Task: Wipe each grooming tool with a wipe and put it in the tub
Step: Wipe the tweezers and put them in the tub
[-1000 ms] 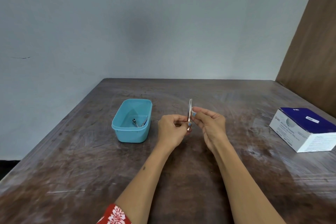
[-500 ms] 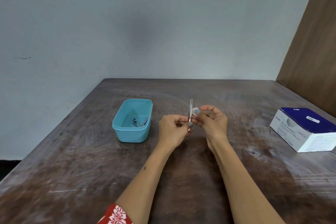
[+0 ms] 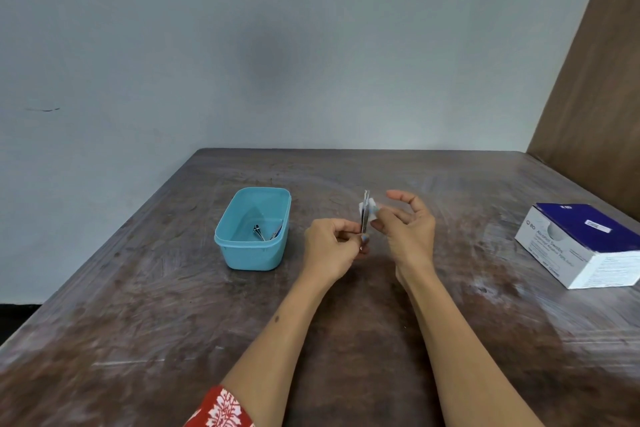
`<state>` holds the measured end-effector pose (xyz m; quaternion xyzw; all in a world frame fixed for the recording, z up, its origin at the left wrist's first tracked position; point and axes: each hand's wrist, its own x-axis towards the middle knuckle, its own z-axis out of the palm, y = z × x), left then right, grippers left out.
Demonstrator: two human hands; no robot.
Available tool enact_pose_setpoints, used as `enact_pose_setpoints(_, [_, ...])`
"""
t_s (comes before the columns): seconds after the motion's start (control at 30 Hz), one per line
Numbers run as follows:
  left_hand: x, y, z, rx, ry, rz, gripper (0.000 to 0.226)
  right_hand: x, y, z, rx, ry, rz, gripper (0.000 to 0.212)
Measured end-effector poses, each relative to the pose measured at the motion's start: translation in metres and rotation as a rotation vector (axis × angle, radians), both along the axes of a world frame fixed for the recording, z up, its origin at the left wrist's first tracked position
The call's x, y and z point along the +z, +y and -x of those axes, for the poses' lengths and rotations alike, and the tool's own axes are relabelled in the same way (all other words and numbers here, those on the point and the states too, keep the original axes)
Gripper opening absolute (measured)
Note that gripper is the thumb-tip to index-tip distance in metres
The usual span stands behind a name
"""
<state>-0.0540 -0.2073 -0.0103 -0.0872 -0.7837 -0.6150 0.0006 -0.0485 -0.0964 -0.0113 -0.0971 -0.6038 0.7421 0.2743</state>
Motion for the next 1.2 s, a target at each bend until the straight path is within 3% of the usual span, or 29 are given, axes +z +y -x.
enact_pose_setpoints(0.13, [-0.0013,-0.0018,0.0018,0.028,0.006,-0.032,0.021,0.0032,-0.0013,0.0,0.036,0.03,0.1,0.027])
enact_pose_setpoints(0.4, [-0.0018,-0.0045,0.0036,0.011,0.0,-0.097,0.02,0.0016,0.0004,-0.0018,0.166,0.032,0.005,0.034])
enact_pose_setpoints(0.57, [-0.0016,-0.0049,0.0041,-0.031,-0.031,-0.07,0.02,-0.0014,0.0004,0.0009,0.167,-0.046,-0.012,0.034])
enact_pose_setpoints(0.77, [-0.0002,-0.0037,0.0008,-0.119,-0.091,-0.031,0.02,-0.001,0.003,0.0025,0.138,-0.011,0.094,0.033])
enact_pose_setpoints(0.93, [0.0003,-0.005,0.0006,-0.091,-0.075,-0.082,0.017,0.0006,0.0005,-0.0001,0.164,-0.062,0.009,0.037])
enact_pose_setpoints(1.07, [0.0033,-0.0071,0.0003,-0.216,-0.204,-0.138,0.013,0.0012,0.0015,0.0009,0.121,-0.002,0.087,0.038])
enact_pose_setpoints(1.2, [0.0036,-0.0046,-0.0019,-0.167,-0.17,-0.137,0.014,-0.0003,0.0027,0.0025,0.114,-0.004,0.083,0.039])
